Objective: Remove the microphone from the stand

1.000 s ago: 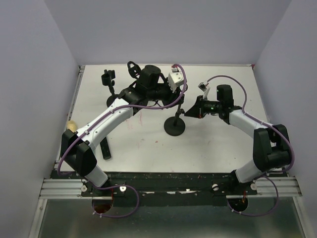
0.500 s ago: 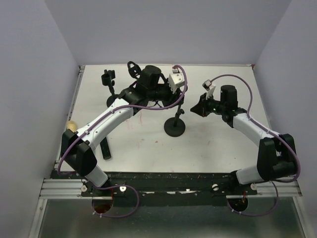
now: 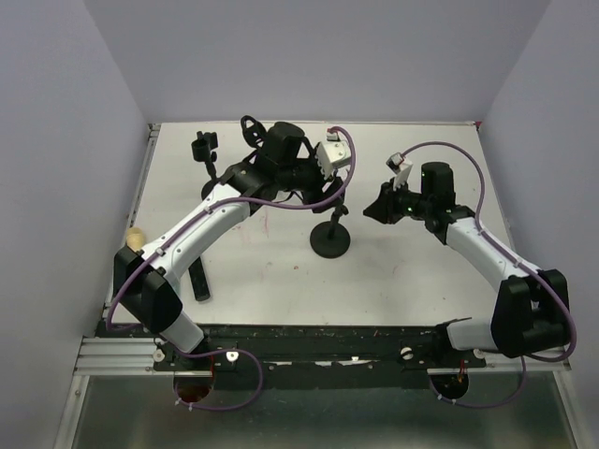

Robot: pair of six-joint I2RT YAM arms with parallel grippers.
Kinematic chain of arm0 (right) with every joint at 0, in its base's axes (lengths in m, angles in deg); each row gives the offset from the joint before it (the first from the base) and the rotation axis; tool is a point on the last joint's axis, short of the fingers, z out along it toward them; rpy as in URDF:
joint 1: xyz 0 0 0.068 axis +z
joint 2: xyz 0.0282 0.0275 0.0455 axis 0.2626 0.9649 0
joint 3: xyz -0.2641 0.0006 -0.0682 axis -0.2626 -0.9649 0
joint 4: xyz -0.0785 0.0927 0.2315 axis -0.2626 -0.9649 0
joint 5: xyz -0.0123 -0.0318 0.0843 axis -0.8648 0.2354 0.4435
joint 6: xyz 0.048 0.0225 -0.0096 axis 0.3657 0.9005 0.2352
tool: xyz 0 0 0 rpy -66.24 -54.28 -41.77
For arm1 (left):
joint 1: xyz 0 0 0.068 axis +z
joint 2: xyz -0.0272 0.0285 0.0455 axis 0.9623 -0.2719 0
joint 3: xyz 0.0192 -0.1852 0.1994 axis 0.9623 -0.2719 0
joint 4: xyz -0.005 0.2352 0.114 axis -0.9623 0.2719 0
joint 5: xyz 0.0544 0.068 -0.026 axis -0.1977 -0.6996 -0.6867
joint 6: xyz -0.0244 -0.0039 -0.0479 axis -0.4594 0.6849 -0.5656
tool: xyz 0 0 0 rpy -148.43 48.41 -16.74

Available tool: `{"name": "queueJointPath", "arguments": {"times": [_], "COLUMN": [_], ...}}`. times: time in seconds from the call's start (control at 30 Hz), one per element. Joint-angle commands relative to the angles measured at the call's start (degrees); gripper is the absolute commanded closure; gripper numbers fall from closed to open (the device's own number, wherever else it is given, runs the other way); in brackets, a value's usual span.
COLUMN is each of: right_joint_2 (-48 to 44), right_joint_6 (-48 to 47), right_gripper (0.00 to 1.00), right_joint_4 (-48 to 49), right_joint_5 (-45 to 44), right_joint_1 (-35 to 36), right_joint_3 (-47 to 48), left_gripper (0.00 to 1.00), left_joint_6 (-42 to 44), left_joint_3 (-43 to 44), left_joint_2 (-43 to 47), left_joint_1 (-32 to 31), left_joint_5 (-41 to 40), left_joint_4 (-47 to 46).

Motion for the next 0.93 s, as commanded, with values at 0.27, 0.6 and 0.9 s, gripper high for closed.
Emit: {"name": "queueJointPath", "arguments": {"times": [0.27, 0.6, 0.9], "right_joint_2": [-5.42, -1.57, -1.82], "right_joint_6": [-2.57, 13.06, 10.44], "right_gripper": [0.45, 0.0, 0.0], "right_joint_4": [-16.6, -30.24, -25.33], "right_joint_5": [-3.63, -45.04, -55.94], "right_joint_1": [-0.1, -0.02, -0.1], "right_joint_3": [9.46, 32.83, 34.26], "left_gripper": [0.17, 0.01, 0.01], "left_joint_6": [3.52, -7.9, -10.19], "left_joint_3": [-4.73, -5.17, -9.48], "left_joint_2": [13.74, 21.74, 23.16], "left_joint_1": [2.09, 17.02, 21.51], "left_joint_5": [-7.42, -16.21, -17.37], "left_joint_4": [8.91, 9.89, 6.1]}}
